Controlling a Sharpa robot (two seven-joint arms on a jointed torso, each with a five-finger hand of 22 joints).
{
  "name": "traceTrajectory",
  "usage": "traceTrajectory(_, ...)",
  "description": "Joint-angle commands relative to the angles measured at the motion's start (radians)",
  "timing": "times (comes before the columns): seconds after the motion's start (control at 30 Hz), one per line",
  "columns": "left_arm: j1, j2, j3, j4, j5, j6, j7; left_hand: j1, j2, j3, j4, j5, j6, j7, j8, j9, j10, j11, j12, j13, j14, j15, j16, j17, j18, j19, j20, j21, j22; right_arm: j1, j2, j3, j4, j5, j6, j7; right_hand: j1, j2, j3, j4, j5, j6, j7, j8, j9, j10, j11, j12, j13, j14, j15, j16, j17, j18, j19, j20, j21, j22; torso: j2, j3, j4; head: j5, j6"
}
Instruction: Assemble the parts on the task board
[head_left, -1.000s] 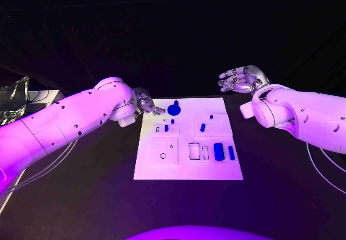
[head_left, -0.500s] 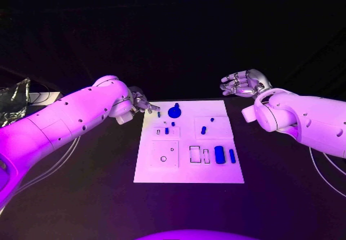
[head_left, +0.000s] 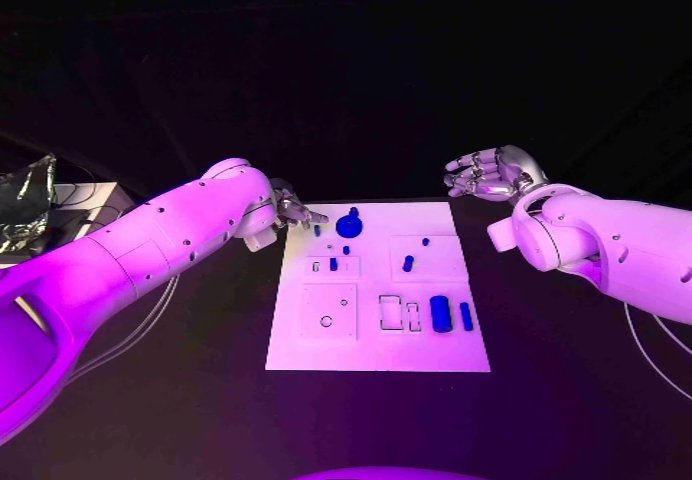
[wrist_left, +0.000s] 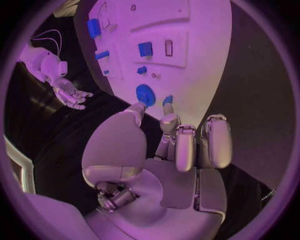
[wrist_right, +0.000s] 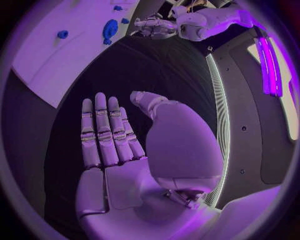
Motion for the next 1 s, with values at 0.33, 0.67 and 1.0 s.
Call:
traceTrajectory(0.33,0.006,0.018,0.001,-0.028,-0.012,-0.008,0.028,-0.001,0.005,0.000,-0.001,0.010,-0.011,-0.007,0.016,0.010,0.001,-0.008,0.004,-0.001,0.088,-0.006,0.007,0.211,0.008,0.007,-0.005,0.004,0.003,0.001,0.005,0.001,0.000,-0.008,0.005,0.014,-0.009,0.001,-0.002,-0.007,0.008,-0.002,0.012,-0.006,-0.001,-0.004,0.006,-0.006,-0.002,-0.009,-0.001,-0.004,-0.001,0.015,-0.005,0.000,-0.005,-0.002,0.005,-0.0013,-0.0018,0.003,0.002)
traceTrajectory(0.67,0.006,0.033,-0.001,-0.054,-0.011,-0.018,0.038,0.015,0.009,0.012,-0.001,0.012,-0.020,-0.008,0.024,0.015,0.000,-0.009,0.004,-0.002,0.088,-0.007,0.007,0.212,0.008,0.007,-0.007,0.004,0.003,0.002,0.006,0.001,0.003,-0.008,-0.005,0.023,-0.009,0.001,-0.002,-0.007,0.011,-0.002,0.012,-0.007,-0.001,-0.004,0.006,-0.006,-0.002,-0.009,-0.001,-0.005,-0.002,0.015,-0.005,0.001,-0.004,-0.005,0.010,-0.0009,-0.0036,-0.001,0.005)
traceTrajectory(1.0,0.006,0.039,-0.001,-0.064,-0.012,-0.016,0.039,0.029,0.013,0.031,-0.001,0.013,-0.025,-0.009,0.030,0.017,0.000,-0.009,0.004,-0.003,0.088,-0.008,0.007,0.212,0.008,0.007,-0.007,0.004,0.004,0.007,0.001,0.003,0.010,-0.008,-0.012,0.027,-0.009,0.001,-0.002,-0.007,0.011,-0.002,0.012,-0.007,-0.001,-0.004,0.006,-0.006,-0.002,-0.009,-0.001,-0.005,-0.002,0.015,-0.005,0.001,-0.004,-0.005,0.021,-0.0037,-0.0074,0.003,0.005)
